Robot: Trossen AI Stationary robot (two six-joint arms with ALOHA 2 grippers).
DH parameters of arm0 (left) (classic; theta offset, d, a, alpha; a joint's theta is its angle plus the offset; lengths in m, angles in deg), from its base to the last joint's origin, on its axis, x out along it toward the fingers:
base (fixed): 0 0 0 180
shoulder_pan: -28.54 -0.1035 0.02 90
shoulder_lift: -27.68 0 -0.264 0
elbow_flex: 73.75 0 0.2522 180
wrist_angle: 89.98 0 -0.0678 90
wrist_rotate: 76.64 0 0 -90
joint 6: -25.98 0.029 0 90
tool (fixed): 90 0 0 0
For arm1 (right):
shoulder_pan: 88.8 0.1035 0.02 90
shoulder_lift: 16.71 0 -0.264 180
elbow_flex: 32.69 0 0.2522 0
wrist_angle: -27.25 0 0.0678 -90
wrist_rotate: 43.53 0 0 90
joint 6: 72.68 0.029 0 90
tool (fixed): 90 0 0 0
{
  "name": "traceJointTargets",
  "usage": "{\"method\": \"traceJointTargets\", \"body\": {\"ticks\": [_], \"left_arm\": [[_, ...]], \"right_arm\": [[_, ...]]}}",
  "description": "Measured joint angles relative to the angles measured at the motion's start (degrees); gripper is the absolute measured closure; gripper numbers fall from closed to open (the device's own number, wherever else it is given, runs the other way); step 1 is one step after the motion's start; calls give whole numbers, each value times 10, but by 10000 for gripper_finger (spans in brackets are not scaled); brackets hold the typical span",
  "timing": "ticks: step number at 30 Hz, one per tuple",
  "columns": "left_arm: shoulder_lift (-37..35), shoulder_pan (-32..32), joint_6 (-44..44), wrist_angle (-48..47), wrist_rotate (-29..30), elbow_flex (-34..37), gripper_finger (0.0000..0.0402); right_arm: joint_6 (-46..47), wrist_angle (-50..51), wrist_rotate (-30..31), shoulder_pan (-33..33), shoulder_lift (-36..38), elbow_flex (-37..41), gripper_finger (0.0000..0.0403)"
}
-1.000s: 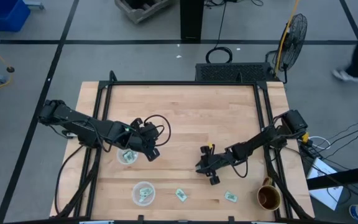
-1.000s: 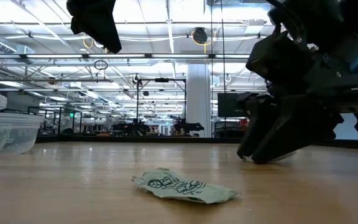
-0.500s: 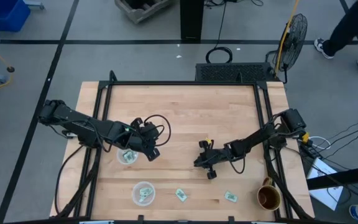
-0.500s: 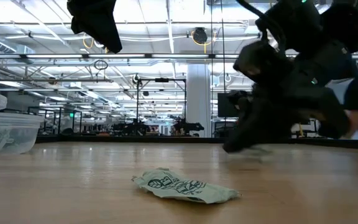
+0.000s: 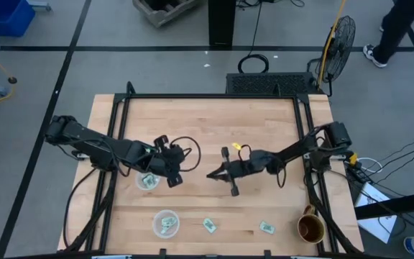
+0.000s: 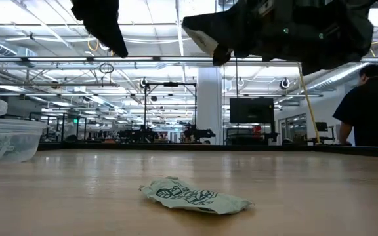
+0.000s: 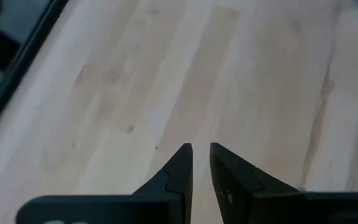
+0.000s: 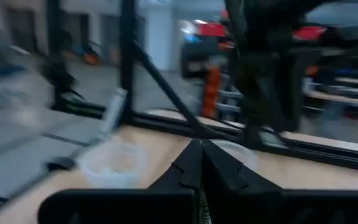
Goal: Pick and place Stevia / Truvia into bins
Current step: Put the stevia packet into the bottom container
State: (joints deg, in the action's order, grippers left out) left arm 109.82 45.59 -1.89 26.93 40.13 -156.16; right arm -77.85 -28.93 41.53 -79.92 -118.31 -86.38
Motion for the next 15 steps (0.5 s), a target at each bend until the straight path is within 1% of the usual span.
{"method": "traceJointTargets", "body": {"ticks": [2, 4, 6, 8, 10, 15], "left_arm": [[0, 2, 65, 15, -16, 9, 339], [0, 3, 134, 61, -37, 28, 339], [0, 3, 194, 125, -54, 52, 339], [0, 3, 232, 215, -65, 77, 339], [0, 2, 248, 300, -68, 105, 339], [0, -5, 237, 504, -68, 176, 339]], "right_arm": [[31, -10, -51, -16, 0, 0, 402], [56, -10, -93, -33, 0, 0, 402], [76, -8, -114, -46, 0, 0, 402], [90, -8, -116, -55, 0, 0, 402], [90, -15, -116, -59, 0, 0, 402], [64, -30, -117, -59, 0, 0, 403]]}}
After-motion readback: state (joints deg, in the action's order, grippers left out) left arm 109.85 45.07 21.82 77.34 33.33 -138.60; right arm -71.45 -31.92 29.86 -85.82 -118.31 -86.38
